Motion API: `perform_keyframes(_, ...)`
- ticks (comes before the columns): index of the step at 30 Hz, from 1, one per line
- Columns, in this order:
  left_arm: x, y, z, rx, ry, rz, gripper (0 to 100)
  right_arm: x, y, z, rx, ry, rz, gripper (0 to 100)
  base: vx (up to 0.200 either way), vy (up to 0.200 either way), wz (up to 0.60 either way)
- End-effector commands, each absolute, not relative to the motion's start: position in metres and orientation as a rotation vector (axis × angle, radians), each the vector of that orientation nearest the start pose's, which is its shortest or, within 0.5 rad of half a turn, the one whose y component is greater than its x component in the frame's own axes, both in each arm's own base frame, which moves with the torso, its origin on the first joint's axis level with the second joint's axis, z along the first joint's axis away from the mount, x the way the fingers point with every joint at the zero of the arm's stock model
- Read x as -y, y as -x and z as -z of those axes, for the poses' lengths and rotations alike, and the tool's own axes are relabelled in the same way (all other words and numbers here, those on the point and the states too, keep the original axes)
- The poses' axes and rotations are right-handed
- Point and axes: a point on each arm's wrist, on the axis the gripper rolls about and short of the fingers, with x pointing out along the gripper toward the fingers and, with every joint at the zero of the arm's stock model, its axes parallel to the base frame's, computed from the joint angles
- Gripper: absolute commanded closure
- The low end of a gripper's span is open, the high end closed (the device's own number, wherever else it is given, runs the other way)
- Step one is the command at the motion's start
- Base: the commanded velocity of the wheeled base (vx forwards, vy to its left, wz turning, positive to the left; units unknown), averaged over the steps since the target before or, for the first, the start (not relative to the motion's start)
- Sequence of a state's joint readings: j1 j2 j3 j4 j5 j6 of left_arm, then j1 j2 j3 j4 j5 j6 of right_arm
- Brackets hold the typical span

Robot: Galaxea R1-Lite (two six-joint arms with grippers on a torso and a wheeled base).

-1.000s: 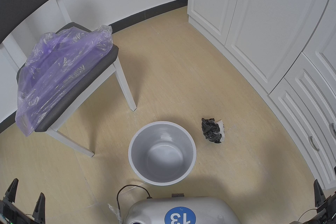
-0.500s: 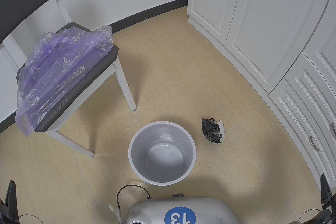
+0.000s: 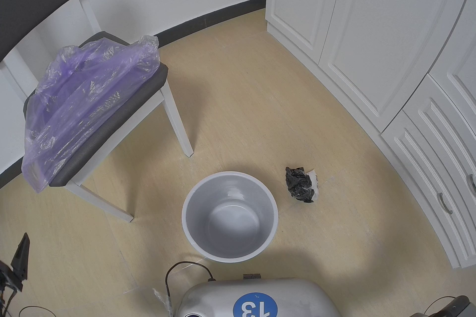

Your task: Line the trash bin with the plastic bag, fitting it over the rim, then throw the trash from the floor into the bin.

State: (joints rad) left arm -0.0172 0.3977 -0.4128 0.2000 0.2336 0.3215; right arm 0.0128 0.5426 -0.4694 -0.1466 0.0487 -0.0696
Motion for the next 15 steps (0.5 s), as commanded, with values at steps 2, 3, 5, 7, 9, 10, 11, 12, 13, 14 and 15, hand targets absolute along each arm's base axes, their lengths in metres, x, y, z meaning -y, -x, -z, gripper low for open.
perform_keyframes(2, -0.011, -0.052, -0.184, -0.558, -0.506, -0.319, 0, -0.008, -0.101, -0.254, 0.005, 0.051, -0.120, 0, 0.000, 0.000, 0.00)
perform_keyframes(3, -0.011, -0.052, -0.184, -0.558, -0.506, -0.319, 0, -0.008, -0.101, -0.254, 0.005, 0.051, -0.120, 0, 0.000, 0.000, 0.00)
perform_keyframes(5, -0.014, -0.060, -0.184, -0.605, -0.509, -0.349, 0, -0.009, -0.104, -0.258, 0.034, 0.021, -0.133, 0, 0.000, 0.000, 0.00)
perform_keyframes(7, -0.015, -0.065, -0.185, -0.616, -0.507, -0.363, 0, -0.009, -0.105, -0.260, 0.038, 0.020, -0.133, 0, 0.000, 0.000, 0.00)
perform_keyframes(9, -0.019, -0.077, -0.187, -0.616, -0.498, -0.397, 0, -0.010, -0.105, -0.261, 0.039, 0.011, -0.144, 0, 0.000, 0.000, 0.00)
perform_keyframes(10, -0.021, -0.082, -0.187, -0.620, -0.496, -0.408, 0, -0.010, -0.106, -0.260, 0.037, 0.003, -0.146, 0, 0.000, 0.000, 0.00)
perform_keyframes(11, -0.021, -0.083, -0.187, -0.619, -0.495, -0.412, 0, -0.010, -0.106, -0.260, 0.035, 0.001, -0.146, 0, 0.000, 0.000, 0.00)
perform_keyframes(12, -0.023, -0.089, -0.188, -0.613, -0.494, -0.426, 0, -0.010, -0.107, -0.260, 0.033, -0.009, -0.152, 0, 0.000, 0.000, 0.00)
perform_keyframes(13, -0.025, -0.093, -0.189, -0.612, -0.493, -0.431, 0, -0.011, -0.106, -0.260, 0.034, -0.019, -0.157, 0, 0.000, 0.000, 0.00)
perform_keyframes(14, -0.025, -0.096, -0.189, -0.609, -0.491, -0.432, 0, -0.011, -0.106, -0.261, 0.036, -0.025, -0.160, 0, 0.000, 0.000, 0.00)
perform_keyframes(15, -0.026, -0.099, -0.189, -0.609, -0.491, -0.432, 0, -0.011, -0.105, -0.261, 0.041, -0.028, -0.163, 0, 0.000, 0.000, 0.00)
